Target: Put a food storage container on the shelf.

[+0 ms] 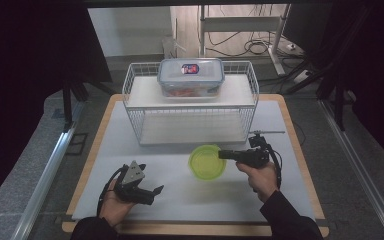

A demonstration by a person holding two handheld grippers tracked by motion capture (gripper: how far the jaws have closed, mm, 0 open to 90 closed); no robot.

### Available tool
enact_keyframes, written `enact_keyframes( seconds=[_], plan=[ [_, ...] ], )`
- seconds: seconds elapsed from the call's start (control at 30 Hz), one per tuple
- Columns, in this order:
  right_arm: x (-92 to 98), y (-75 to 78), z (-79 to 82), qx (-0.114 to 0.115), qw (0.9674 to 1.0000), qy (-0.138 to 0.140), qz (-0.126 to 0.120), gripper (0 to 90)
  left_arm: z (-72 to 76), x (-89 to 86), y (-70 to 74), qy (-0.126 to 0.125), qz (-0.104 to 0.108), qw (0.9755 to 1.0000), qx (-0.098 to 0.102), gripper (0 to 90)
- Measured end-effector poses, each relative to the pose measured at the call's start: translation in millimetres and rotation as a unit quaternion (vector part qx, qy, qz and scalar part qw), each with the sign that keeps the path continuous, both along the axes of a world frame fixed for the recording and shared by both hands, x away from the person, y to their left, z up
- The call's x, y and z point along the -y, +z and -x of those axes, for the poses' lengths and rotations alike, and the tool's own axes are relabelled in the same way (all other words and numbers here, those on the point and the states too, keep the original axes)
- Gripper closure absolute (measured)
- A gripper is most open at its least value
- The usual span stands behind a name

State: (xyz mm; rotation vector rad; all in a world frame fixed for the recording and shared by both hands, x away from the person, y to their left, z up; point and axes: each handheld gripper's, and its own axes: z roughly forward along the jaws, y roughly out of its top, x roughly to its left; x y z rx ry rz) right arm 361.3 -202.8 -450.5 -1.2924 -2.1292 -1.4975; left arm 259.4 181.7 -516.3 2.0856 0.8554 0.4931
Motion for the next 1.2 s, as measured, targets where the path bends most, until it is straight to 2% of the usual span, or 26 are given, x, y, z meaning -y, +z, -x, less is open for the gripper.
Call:
enact_keyframes(
  seconds=[0.37,0.67,0.93,1.2],
  plan=[
    [-1.6,47.5,-9.7,0.021,0.9991,0.004,-0.036,81.7,-0.2,-0.6,0.5,0.000,-0.001,1.0000,0.002,5.4],
    [-7.9,88.8,-20.7,0.037,0.9978,0.009,-0.054,81.7,-0.4,-0.4,0.4,0.000,-0.002,1.0000,0.003,5.4],
    [-10.1,128.6,-40.4,0.047,0.9958,-0.001,-0.078,81.7,-0.8,0.3,-0.3,-0.001,0.003,1.0000,0.001,5.4],
    [-22.3,163.9,-63.7,0.055,0.9947,-0.013,-0.086,81.7,-1.0,0.0,-0.3,-0.001,0.003,1.0000,-0.001,5.4]
  ],
)
